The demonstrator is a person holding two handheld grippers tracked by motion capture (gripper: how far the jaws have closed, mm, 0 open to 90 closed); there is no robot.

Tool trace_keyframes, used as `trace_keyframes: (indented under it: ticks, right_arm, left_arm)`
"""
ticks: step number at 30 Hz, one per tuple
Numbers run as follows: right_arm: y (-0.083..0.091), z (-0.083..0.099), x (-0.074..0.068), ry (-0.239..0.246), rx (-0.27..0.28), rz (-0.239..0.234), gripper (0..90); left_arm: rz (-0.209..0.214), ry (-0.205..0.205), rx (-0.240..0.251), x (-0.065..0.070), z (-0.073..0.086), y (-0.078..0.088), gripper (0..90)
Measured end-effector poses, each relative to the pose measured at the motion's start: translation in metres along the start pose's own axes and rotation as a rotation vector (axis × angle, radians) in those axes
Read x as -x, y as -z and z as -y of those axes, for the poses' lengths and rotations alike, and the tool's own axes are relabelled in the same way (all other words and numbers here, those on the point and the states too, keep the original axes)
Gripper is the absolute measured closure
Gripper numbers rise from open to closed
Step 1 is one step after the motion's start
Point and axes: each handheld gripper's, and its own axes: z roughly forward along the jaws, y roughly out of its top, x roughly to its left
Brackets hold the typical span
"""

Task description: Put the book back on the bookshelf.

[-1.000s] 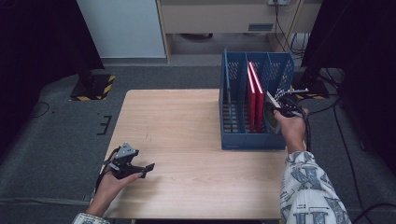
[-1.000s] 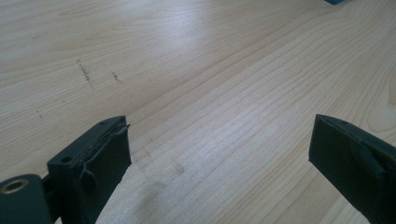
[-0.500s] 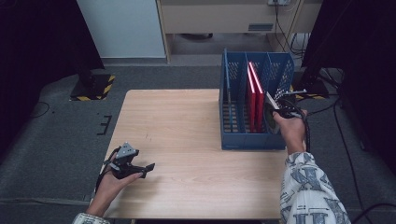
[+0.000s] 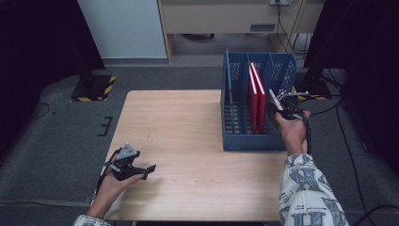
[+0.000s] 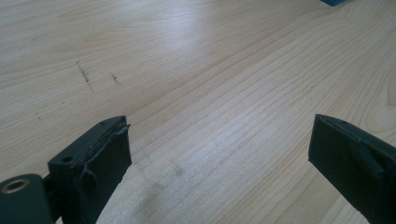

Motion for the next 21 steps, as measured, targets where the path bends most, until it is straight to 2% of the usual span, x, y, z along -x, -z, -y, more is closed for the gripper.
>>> trace_keyframes:
  ticks: [7, 12, 21]
  right_arm:
    - [-0.005, 0.000, -0.004, -0.005, -0.005, 0.016, 75.9]
    - [-0.006, 0.000, -0.011, 0.018, -0.012, 0.011, 74.0]
    - [0.002, 0.001, -0.019, 0.024, 0.011, -0.011, 68.8]
  left_arm:
    - [0.000, -0.002, -0.001, 0.000, 0.000, 0.000, 5.1]
    - [-0.002, -0.003, 0.000, 0.000, 0.000, 0.000, 5.1]
    - [-0.005, -0.007, -0.001, 0.001, -0.001, 0.001, 5.2]
